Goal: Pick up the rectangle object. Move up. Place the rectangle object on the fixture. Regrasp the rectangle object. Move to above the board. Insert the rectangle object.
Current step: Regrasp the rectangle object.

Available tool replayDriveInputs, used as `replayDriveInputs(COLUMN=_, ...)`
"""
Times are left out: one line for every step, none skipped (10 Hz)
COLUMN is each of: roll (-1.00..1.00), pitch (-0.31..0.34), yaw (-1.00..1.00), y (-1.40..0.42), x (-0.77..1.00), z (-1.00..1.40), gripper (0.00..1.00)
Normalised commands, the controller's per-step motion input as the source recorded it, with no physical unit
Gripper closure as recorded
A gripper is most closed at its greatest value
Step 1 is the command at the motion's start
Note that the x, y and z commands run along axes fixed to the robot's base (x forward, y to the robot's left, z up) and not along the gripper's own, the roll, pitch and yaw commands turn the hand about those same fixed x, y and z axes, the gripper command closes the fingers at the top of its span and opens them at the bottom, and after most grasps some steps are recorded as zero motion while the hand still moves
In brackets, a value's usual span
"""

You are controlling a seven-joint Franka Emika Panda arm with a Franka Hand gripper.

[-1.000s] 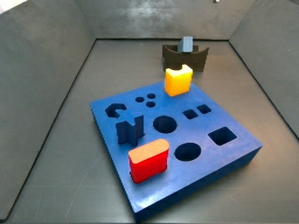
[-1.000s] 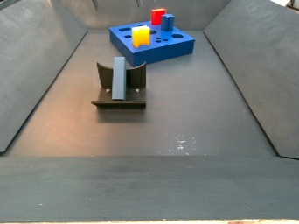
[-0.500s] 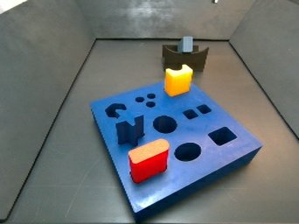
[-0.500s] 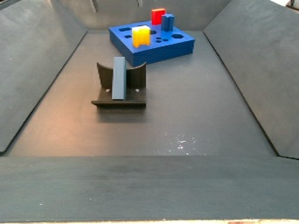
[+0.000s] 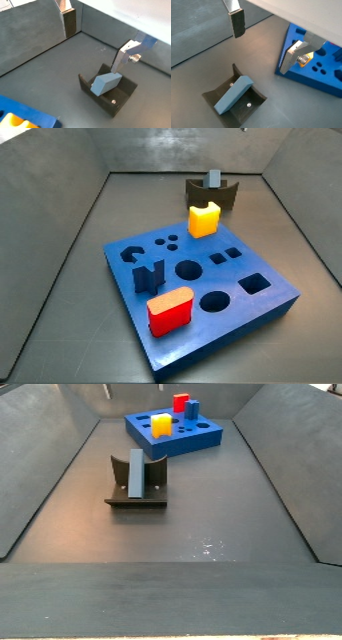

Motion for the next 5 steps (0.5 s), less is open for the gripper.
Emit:
replayDriveInputs(roll=1.0, pitch=-0.039, yaw=0.03, y=-0.02, x=-0.01, z=0.01, gripper=0.0)
replayDriveInputs(roll=1.0, pitch=-0.041, yaw=0.03, y=-0.02, x=-0.01, z=0.01, gripper=0.0)
replayDriveInputs(roll=1.0, pitch=-0.042, yaw=0.03, y=-0.02, x=-0.02, z=0.01, gripper=0.0)
replayDriveInputs(roll=1.0, pitch=-0.042, yaw=0.03, y=-0.02, x=-0.02, z=0.01, gripper=0.0)
replayDriveInputs(roll=1.0, pitch=-0.041, yaw=0.03, y=-0.02, x=-0.02, z=0.01, gripper=0.0)
